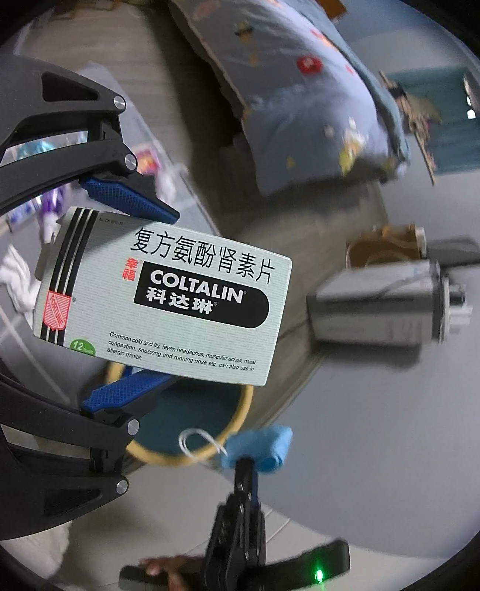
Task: Collect trash
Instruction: 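Carry the box and mask over the bin and open both tools to drop them, then move both tools back over the remaining trash pile, then grasp the crumpled white tissue with the left tool, then grasp the purple spray bottle with the right tool while the left tool holds the tissue, then carry the tissue and bottle over the bin and open both tools to drop them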
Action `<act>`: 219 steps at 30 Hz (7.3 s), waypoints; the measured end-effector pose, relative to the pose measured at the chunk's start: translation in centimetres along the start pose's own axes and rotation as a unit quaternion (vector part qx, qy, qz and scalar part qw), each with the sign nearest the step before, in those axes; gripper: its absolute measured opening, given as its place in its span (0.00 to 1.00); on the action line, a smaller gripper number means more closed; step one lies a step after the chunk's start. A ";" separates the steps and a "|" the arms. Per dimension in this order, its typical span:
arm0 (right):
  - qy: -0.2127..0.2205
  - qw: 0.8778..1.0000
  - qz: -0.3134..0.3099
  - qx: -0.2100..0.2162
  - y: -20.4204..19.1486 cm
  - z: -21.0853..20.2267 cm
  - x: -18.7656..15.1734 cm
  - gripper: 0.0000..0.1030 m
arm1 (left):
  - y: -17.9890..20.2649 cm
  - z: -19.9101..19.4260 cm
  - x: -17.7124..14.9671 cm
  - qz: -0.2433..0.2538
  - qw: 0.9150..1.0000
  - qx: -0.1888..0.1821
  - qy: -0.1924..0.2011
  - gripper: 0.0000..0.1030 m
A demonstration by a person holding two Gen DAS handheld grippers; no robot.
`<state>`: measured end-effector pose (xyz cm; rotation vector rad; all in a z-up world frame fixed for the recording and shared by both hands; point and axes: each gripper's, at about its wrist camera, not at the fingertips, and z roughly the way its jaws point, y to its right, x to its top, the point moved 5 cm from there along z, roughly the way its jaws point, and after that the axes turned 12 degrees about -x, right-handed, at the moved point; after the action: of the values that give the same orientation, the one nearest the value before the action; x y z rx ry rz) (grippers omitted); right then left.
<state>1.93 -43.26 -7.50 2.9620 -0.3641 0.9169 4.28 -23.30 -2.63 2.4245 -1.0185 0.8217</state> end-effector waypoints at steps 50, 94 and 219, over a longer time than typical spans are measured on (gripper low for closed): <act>-0.020 1.000 0.013 -0.021 -0.2 2.2 -1.1 0.94 | -9.4 -0.2 -5.0 -0.089 0.994 0.060 -0.020 0.94; -0.067 0.996 -0.041 -0.038 -19.4 6.7 0.2 0.94 | -3.4 6.8 -21.7 -0.027 0.989 -0.026 -0.144 0.36; -0.029 0.996 -0.079 0.023 -2.2 1.9 -3.0 0.31 | -0.8 2.5 -3.5 -0.006 0.998 -0.054 -0.037 0.20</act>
<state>1.04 -40.67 -10.61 3.0104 -0.1102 0.8342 3.86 -22.33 -6.84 2.3820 -1.0461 0.6588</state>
